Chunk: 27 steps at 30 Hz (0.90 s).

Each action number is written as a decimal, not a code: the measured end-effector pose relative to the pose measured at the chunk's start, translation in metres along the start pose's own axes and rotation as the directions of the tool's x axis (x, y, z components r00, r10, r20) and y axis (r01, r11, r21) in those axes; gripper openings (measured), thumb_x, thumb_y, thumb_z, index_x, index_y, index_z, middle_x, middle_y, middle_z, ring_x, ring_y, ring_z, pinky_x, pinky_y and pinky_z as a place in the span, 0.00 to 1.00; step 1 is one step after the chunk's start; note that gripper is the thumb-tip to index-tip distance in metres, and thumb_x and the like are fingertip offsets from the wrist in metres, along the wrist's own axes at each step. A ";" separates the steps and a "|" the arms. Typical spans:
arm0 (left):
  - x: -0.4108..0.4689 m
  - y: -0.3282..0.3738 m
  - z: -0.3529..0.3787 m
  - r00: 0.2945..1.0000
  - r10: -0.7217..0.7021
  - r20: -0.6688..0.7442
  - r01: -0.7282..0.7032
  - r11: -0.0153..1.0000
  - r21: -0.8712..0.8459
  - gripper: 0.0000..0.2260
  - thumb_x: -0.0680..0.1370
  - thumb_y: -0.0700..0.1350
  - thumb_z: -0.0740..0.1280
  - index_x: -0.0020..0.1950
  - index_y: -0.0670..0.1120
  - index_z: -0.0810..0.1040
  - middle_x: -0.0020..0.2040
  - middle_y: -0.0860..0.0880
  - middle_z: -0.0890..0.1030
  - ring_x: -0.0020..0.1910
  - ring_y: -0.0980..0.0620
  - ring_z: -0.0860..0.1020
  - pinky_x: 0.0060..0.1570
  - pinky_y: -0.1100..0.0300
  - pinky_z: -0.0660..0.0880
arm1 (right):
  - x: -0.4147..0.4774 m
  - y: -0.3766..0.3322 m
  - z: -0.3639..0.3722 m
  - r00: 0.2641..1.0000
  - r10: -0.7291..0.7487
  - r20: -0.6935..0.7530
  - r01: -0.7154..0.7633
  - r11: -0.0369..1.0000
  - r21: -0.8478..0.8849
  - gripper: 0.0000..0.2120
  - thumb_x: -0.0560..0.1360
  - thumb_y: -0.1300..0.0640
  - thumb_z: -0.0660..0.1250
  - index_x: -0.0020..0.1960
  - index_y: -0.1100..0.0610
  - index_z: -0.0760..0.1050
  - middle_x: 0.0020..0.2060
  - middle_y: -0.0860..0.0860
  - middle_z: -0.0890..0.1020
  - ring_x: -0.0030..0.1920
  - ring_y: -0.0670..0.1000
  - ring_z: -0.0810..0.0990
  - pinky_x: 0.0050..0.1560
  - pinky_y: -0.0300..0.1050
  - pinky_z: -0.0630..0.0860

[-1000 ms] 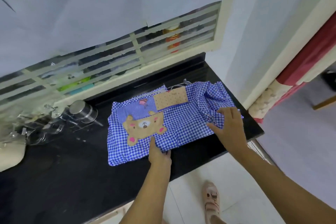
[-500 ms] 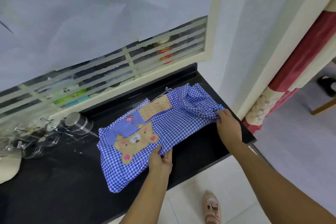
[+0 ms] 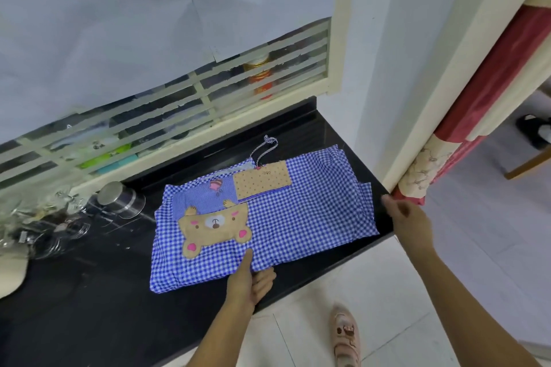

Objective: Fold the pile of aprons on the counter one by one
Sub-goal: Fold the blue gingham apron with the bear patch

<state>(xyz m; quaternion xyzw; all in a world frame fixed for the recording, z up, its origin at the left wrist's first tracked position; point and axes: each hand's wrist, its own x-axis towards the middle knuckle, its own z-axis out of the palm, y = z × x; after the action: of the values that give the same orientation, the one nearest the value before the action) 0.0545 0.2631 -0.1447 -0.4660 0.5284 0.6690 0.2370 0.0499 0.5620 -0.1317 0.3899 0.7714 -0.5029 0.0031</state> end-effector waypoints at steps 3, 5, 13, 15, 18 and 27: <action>-0.011 0.004 -0.001 0.996 0.074 0.047 -0.088 0.870 0.485 0.25 0.79 0.58 0.61 0.42 0.36 0.82 0.34 0.42 0.84 0.32 0.50 0.81 0.32 0.61 0.76 | -0.009 -0.016 0.007 0.958 -0.179 0.222 0.216 0.964 -0.153 0.24 0.70 0.45 0.72 0.61 0.55 0.73 0.51 0.48 0.79 0.46 0.45 0.77 0.46 0.36 0.72; -0.009 0.011 0.001 0.946 0.303 0.113 -0.299 0.686 0.663 0.22 0.80 0.54 0.63 0.35 0.40 0.80 0.26 0.47 0.80 0.24 0.55 0.75 0.29 0.62 0.74 | 0.000 -0.020 0.017 0.938 -0.114 0.327 0.204 0.945 -0.255 0.32 0.69 0.46 0.74 0.67 0.58 0.69 0.58 0.51 0.77 0.55 0.51 0.77 0.55 0.43 0.72; 0.029 0.041 0.011 0.739 0.501 0.451 -0.418 -0.184 0.890 0.41 0.72 0.70 0.61 0.78 0.52 0.53 0.79 0.47 0.51 0.78 0.44 0.47 0.73 0.43 0.45 | 0.016 -0.039 0.031 0.871 -0.034 0.491 -0.003 0.997 0.074 0.10 0.80 0.53 0.60 0.55 0.58 0.73 0.49 0.54 0.78 0.51 0.55 0.78 0.56 0.49 0.74; 0.035 0.048 0.012 0.718 0.509 0.476 -0.463 -0.161 0.871 0.50 0.65 0.79 0.52 0.79 0.51 0.51 0.79 0.46 0.49 0.78 0.45 0.46 0.73 0.43 0.44 | 0.023 -0.032 0.027 0.882 -0.057 0.469 0.032 0.998 0.061 0.09 0.81 0.52 0.57 0.55 0.56 0.71 0.49 0.54 0.78 0.52 0.56 0.77 0.53 0.47 0.73; 0.042 0.071 0.015 0.673 0.580 0.460 -0.479 -0.132 0.868 0.44 0.70 0.71 0.63 0.78 0.48 0.54 0.79 0.45 0.53 0.77 0.46 0.50 0.74 0.45 0.47 | 0.042 -0.013 0.012 0.938 -0.080 0.337 0.143 0.976 -0.166 0.10 0.81 0.54 0.58 0.48 0.61 0.71 0.44 0.58 0.77 0.49 0.61 0.77 0.45 0.50 0.71; 0.064 0.175 0.056 0.783 0.570 0.248 -0.229 -0.106 0.968 0.20 0.73 0.59 0.71 0.38 0.44 0.70 0.43 0.44 0.79 0.44 0.45 0.77 0.40 0.57 0.68 | 0.072 -0.035 0.000 0.930 0.029 0.365 0.062 0.970 -0.234 0.25 0.67 0.37 0.69 0.52 0.56 0.72 0.46 0.52 0.79 0.39 0.47 0.77 0.36 0.40 0.71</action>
<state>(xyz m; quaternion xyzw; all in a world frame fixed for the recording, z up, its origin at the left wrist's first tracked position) -0.1373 0.2465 -0.1146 -0.0684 0.9725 0.0941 0.2018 -0.0213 0.5981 -0.1329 0.2795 0.8159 -0.4692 0.1898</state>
